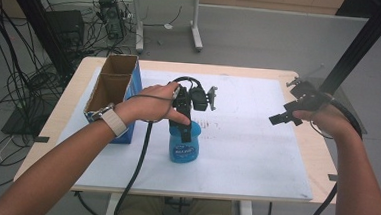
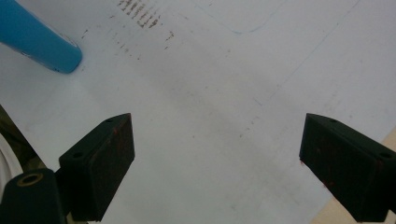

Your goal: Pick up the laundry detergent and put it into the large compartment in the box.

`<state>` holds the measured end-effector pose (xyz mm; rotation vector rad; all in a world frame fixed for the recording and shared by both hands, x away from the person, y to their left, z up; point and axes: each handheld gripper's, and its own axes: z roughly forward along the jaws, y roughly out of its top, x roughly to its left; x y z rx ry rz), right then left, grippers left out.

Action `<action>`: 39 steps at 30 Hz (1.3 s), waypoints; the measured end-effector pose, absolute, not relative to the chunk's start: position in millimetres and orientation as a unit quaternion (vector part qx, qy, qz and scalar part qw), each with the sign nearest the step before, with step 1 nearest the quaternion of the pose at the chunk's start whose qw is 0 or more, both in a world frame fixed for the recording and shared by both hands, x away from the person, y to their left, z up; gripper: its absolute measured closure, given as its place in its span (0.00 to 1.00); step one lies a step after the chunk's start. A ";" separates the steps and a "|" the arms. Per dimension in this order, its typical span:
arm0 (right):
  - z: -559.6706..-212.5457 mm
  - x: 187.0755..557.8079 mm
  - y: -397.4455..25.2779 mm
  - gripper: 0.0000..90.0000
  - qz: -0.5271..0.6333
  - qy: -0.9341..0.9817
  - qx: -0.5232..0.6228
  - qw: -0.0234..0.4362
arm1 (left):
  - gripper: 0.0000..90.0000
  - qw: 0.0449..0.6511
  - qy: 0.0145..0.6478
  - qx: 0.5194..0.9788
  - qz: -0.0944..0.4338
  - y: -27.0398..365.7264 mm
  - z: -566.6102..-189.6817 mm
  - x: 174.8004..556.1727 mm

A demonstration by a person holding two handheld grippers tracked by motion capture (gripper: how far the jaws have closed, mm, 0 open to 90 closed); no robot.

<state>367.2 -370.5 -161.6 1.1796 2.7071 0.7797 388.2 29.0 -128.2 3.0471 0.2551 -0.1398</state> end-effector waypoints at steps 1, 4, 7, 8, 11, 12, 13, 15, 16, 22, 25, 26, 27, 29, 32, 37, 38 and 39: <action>-161.8 367.2 -370.5 0.11 0.255 0.885 0.386 0.043 | 0.13 0.039 0.084 0.995 -0.046 28.7 -129.0 388.3; -162.5 367.1 -370.3 0.11 0.255 0.885 0.386 0.043 | 0.13 0.040 0.084 0.995 -0.045 28.6 -131.8 387.6; -163.4 367.2 -370.1 0.11 0.256 0.885 0.386 0.042 | 0.13 0.038 0.083 0.995 -0.043 27.2 -134.7 386.2; -163.6 367.4 -369.8 0.11 0.256 0.886 0.385 0.042 | 0.13 0.038 0.083 0.995 -0.043 27.1 -135.6 386.1; -164.1 367.6 -369.3 0.11 0.256 0.886 0.385 0.041 | 0.13 0.038 0.083 0.995 -0.042 26.7 -138.1 385.6; -164.2 367.9 -369.2 0.11 0.256 0.886 0.384 0.041 | 0.13 0.037 0.083 0.995 -0.042 26.4 -139.1 385.5; -164.3 368.0 -369.0 0.11 0.256 0.886 0.384 0.041 | 0.13 0.036 0.083 0.995 -0.041 26.2 -140.2 385.2; -164.6 367.9 -368.8 0.11 0.256 0.886 0.384 0.041 | 0.13 0.037 0.082 0.995 -0.040 26.2 -142.3 384.7; -164.7 368.0 -368.7 0.11 0.256 0.886 0.384 0.041 | 0.13 0.037 0.082 0.995 -0.039 26.1 -143.4 384.4; -165.6 368.4 -368.1 0.11 0.256 0.886 0.384 0.040 | 0.14 0.036 0.081 0.995 -0.035 24.7 -147.8 382.2; -166.0 368.5 -368.0 0.11 0.256 0.886 0.383 0.040 | 0.14 0.034 0.081 0.996 -0.030 23.3 -149.4 380.4; -166.0 368.5 -368.0 0.11 0.256 0.886 0.384 0.040 | 0.14 0.033 0.081 0.996 -0.029 22.8 -150.2 380.1; -166.0 368.6 -368.1 0.11 0.257 0.886 0.384 0.040 | 0.14 0.033 0.080 0.996 -0.030 22.4 -151.2 380.1; -166.1 368.6 -368.1 0.11 0.257 0.886 0.383 0.040 | 0.14 0.031 0.079 0.996 -0.027 21.3 -153.1 379.0; -166.2 368.5 -368.3 0.11 0.257 0.886 0.383 0.040 | 0.15 0.031 0.079 0.996 -0.028 20.8 -154.9 378.9; -166.7 368.3 -369.1 0.11 0.257 0.886 0.383 0.039 | 0.15 0.031 0.080 0.996 -0.025 20.4 -156.4 377.8; -166.8 368.2 -369.2 0.11 0.257 0.886 0.384 0.040 | 0.15 0.032 0.080 0.996 -0.025 20.3 -156.8 377.6; -166.8 368.2 -369.3 0.11 0.257 0.886 0.384 0.039 | 0.15 0.031 0.080 0.996 -0.025 20.0 -156.8 377.8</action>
